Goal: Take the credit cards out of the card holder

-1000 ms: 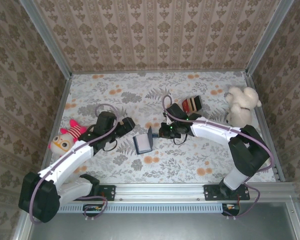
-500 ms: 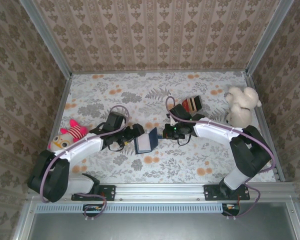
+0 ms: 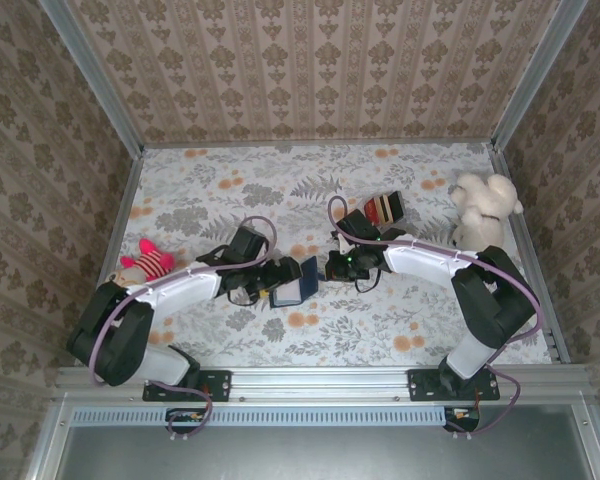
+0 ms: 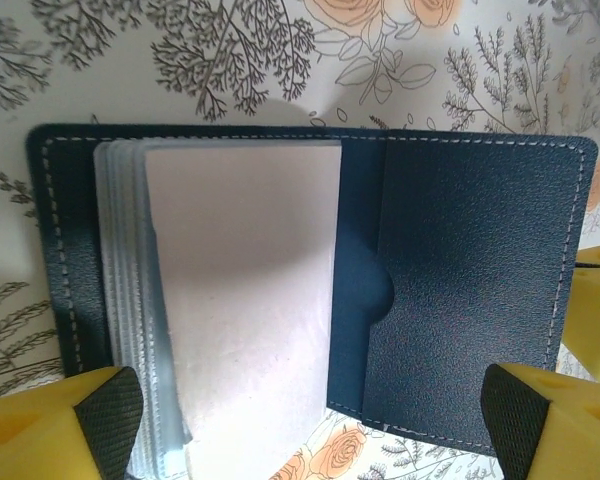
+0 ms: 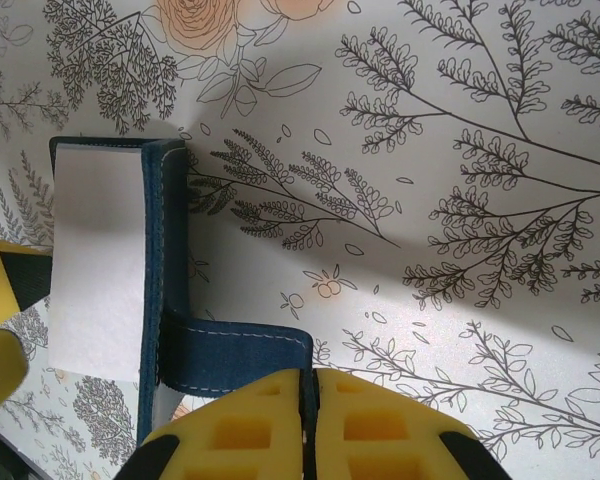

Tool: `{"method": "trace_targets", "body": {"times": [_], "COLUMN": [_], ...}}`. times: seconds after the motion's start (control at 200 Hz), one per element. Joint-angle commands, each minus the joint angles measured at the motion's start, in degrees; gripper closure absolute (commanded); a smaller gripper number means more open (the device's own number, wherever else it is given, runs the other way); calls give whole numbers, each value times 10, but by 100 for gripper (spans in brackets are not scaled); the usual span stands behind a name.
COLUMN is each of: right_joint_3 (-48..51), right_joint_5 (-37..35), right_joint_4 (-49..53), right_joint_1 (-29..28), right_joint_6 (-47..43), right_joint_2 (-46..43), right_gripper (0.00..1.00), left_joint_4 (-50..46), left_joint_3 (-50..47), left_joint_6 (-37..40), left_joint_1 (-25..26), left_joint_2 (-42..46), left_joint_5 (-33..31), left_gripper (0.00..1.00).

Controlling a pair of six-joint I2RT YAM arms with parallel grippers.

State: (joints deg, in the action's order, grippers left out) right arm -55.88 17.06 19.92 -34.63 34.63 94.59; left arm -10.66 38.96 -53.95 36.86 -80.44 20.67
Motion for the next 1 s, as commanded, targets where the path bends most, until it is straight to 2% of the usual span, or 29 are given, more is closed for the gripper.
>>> {"method": "trace_targets", "body": {"times": [0.0, 0.475, 0.775, 0.995], "right_joint_3": [5, 13, 30, 43], "right_joint_5": [13, 5, 18, 31], "right_joint_4": [11, 13, -18, -34], "right_joint_1": [2, 5, 11, 20], "right_joint_6": [-7, -3, 16, 23], "right_joint_2": [4, 0, -1, 3], "right_gripper": [92, 92, 92, 91], "left_joint_4": [-14, 131, 260, 262], "left_joint_3": [29, 21, 26, 42], "left_joint_6": [7, -8, -57, -63], "left_joint_1": [5, 29, 60, 71], "left_joint_2": [-7, -19, -91, -134], "left_joint_5": [4, 68, 76, 59], "left_gripper": [9, 9, 12, 17]}}
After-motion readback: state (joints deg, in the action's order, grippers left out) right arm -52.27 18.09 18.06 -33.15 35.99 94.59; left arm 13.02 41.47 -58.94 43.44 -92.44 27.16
